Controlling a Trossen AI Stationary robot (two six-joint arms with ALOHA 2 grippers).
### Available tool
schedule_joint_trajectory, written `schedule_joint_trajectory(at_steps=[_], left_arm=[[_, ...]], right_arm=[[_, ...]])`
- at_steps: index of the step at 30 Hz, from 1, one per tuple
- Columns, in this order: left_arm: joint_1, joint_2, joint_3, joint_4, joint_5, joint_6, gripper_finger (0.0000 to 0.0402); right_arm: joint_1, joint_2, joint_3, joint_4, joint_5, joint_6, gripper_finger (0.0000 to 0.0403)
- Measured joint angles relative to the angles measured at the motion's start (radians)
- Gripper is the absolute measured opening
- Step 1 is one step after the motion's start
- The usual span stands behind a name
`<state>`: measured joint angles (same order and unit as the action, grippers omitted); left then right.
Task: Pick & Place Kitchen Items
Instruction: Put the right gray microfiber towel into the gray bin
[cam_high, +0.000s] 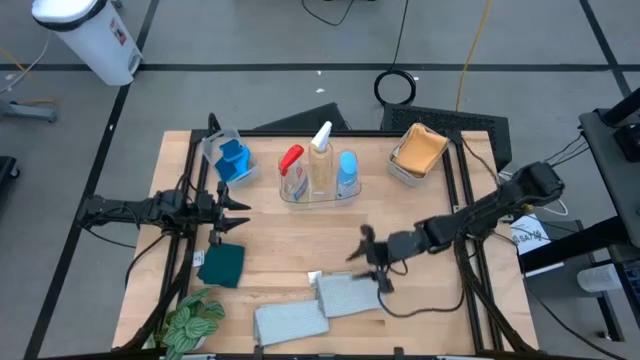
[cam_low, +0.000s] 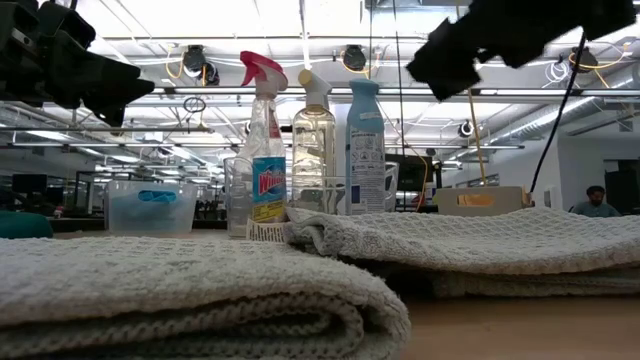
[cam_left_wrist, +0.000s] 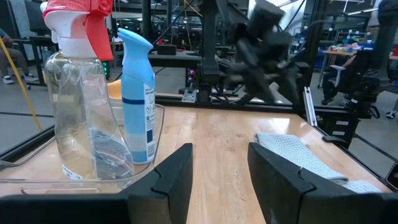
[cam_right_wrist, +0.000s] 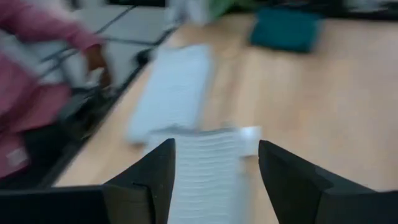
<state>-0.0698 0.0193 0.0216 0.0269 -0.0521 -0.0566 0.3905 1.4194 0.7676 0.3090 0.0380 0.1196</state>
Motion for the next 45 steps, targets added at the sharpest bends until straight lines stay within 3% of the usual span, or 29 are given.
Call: schedule_joint_trajectory(at_steps=[4,12,16,21,26,34,45], left_arm=[[0.000,0.000,0.000,0.000,0.000,0.000,0.0159],[0.000,0.000,0.000,0.000,0.000,0.000,0.0159],[0.000,0.000,0.000,0.000,0.000,0.000,0.0159],[0.000,0.000,0.000,0.000,0.000,0.000,0.0159],[0.000,0.000,0.000,0.000,0.000,0.000,0.0159],[0.000,0.000,0.000,0.000,0.000,0.000,0.0159],[0.000,0.000,0.000,0.000,0.000,0.000,0.0159]], right_arm=[[0.054,0.111,0.030,0.003,-0.051,-0.022,0.0163],[0.026,0.253,0.208,-0.310,-0.146,-0.035,0.0011],[0.009,0.302,0.246,-0.358,-0.148,-0.026,0.0013],[-0.004,0.342,0.248,-0.385,-0.248,-0.022,0.0003],[-0.036,0.343,0.249,-0.564,-0.241,-0.015,0.0001],[-0.125,0.328,0.254,-0.792,-0.024,-0.132,0.0001],[-0.139,0.325,0.245,-0.524,0.416,-0.425,0.0002]])
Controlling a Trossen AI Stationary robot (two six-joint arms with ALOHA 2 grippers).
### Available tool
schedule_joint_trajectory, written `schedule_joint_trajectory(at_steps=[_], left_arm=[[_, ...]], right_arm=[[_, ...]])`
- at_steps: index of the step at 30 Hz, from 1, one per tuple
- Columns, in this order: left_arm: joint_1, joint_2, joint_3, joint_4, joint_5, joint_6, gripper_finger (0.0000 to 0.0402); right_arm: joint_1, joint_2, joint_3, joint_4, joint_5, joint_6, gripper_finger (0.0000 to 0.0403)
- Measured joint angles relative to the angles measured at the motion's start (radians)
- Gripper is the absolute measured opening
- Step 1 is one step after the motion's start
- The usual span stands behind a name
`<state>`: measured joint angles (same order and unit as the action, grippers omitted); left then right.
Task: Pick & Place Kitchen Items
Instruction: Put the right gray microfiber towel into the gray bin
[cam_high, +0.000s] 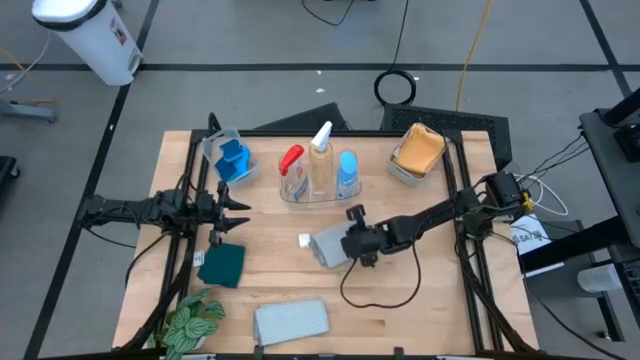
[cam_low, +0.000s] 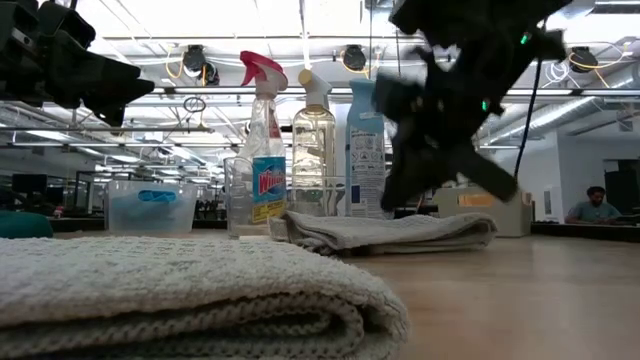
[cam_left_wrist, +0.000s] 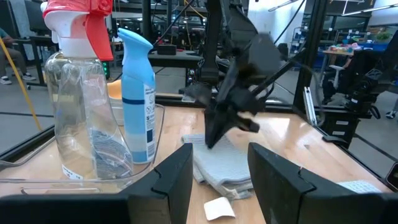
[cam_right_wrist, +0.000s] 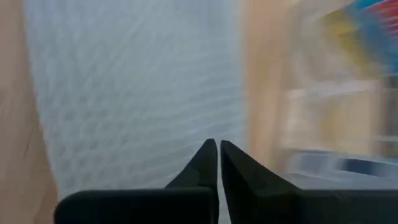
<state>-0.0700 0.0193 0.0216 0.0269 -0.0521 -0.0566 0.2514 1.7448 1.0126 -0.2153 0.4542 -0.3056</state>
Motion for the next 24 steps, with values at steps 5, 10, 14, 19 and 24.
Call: schedule_joint_trajectory(at_steps=[5,10,14,19,24], left_arm=[[0.000,0.000,0.000,0.000,0.000,0.000,0.0159],[0.000,0.000,0.000,0.000,0.000,0.000,0.0159],[0.000,0.000,0.000,0.000,0.000,0.000,0.0159],[0.000,0.000,0.000,0.000,0.000,0.000,0.0159],[0.000,0.000,0.000,0.000,0.000,0.000,0.0159]], right_arm=[[0.012,-0.082,0.002,0.062,0.093,0.179,0.0014],[-0.027,-0.241,0.004,-0.029,-0.013,0.491,0.0067],[-0.083,-0.325,-0.005,-0.136,-0.145,0.634,0.0136],[-0.117,-0.378,-0.110,-0.109,-0.249,0.724,0.0223],[-0.157,-0.397,-0.202,-0.103,-0.277,0.906,0.0283]])
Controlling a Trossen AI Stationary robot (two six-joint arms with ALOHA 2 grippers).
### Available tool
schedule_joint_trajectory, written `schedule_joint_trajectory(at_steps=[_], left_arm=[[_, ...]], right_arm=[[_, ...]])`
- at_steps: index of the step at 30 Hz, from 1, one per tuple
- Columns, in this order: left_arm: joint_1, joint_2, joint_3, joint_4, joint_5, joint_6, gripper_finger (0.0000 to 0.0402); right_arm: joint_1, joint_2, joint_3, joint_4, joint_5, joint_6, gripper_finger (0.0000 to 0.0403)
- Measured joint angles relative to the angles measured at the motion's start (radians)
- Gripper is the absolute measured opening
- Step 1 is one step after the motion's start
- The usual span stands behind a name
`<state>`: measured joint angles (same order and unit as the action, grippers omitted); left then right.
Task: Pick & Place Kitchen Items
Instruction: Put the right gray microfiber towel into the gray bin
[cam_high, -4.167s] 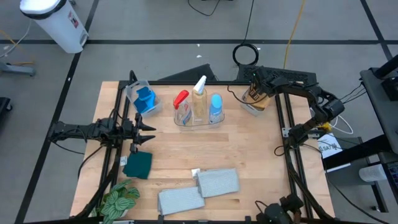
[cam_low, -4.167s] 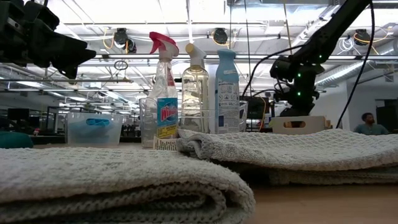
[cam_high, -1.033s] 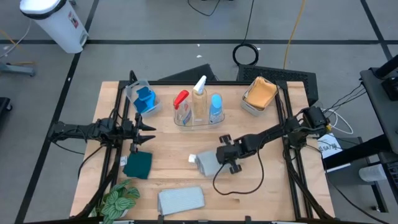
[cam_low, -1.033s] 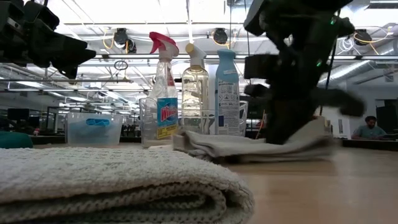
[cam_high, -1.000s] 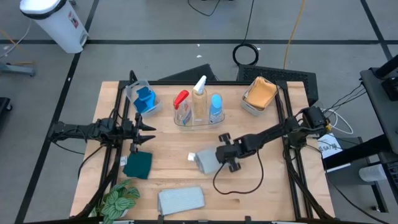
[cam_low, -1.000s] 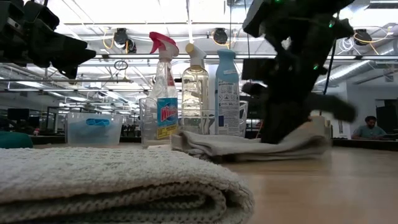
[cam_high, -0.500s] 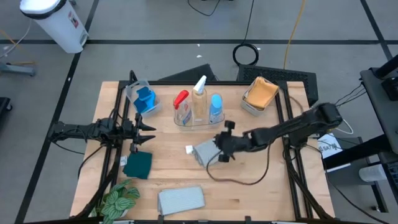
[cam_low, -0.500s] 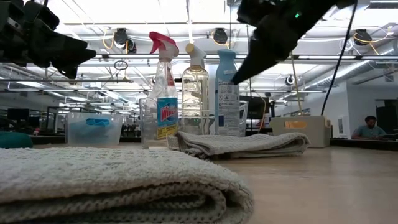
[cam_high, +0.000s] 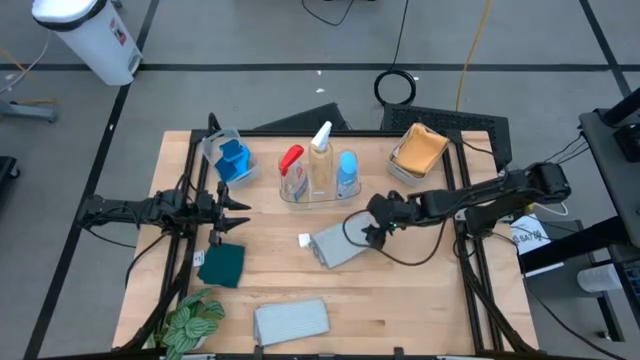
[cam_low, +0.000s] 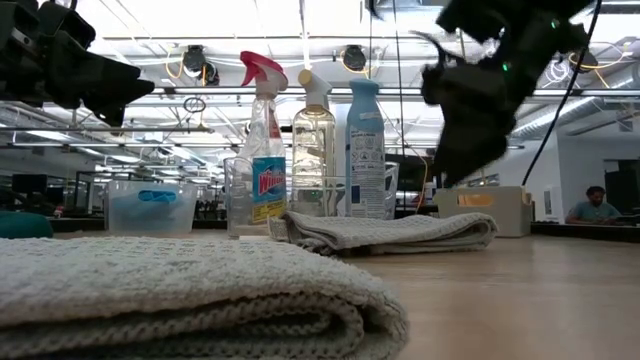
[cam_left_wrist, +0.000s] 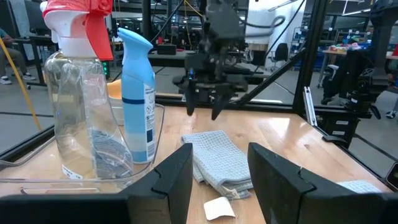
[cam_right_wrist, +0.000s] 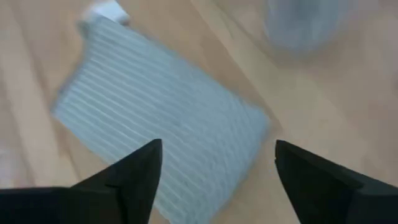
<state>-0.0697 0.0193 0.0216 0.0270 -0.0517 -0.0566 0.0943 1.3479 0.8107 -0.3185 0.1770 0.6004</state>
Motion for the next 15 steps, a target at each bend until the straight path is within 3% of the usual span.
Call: schedule_joint_trajectory(at_steps=[8,15], left_arm=[[0.000,0.000,0.000,0.000,0.000,0.000,0.0159],[0.000,0.000,0.000,0.000,0.000,0.000,0.0159]], right_arm=[[-0.057,0.001,-0.137,0.055,-0.073,0.184,0.0310],[-0.072,0.019,-0.267,0.308,-0.186,0.217,0.0302]])
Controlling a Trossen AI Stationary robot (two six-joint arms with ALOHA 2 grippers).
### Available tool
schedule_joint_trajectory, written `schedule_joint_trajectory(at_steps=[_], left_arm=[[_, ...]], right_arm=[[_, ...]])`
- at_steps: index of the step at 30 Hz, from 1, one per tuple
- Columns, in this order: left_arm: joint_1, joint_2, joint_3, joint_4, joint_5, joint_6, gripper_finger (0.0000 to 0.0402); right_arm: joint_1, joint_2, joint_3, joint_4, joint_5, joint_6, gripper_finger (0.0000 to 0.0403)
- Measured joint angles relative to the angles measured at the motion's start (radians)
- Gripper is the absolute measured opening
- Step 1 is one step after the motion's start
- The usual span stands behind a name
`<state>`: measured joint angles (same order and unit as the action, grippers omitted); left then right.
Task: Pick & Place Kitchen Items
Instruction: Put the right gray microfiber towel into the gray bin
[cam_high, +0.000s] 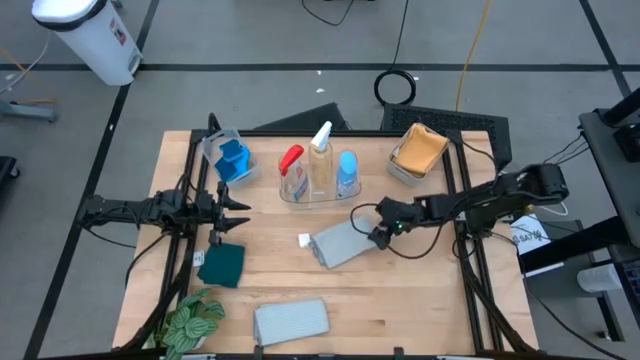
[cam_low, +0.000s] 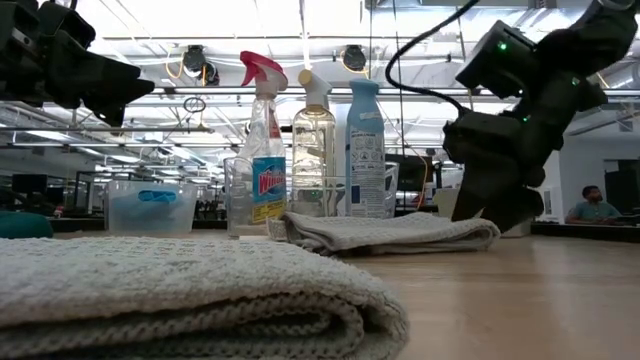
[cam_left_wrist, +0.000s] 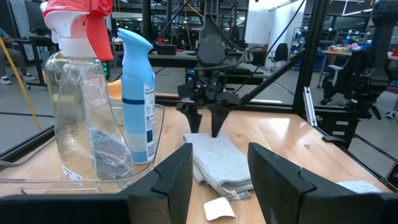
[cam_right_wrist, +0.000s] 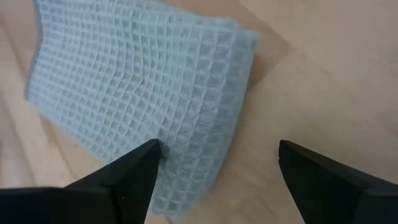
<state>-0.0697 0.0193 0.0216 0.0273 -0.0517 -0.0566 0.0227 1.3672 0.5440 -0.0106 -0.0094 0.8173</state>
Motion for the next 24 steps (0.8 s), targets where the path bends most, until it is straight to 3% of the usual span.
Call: schedule_joint_trajectory(at_steps=[13,24], left_arm=[[0.000,0.000,0.000,0.000,0.000,0.000,0.0159],[0.000,0.000,0.000,0.000,0.000,0.000,0.0159]], right_arm=[[-0.006,0.148,-0.048,0.351,-0.087,0.027,0.0296],[-0.012,0.167,-0.049,0.340,-0.087,0.003,0.0234]])
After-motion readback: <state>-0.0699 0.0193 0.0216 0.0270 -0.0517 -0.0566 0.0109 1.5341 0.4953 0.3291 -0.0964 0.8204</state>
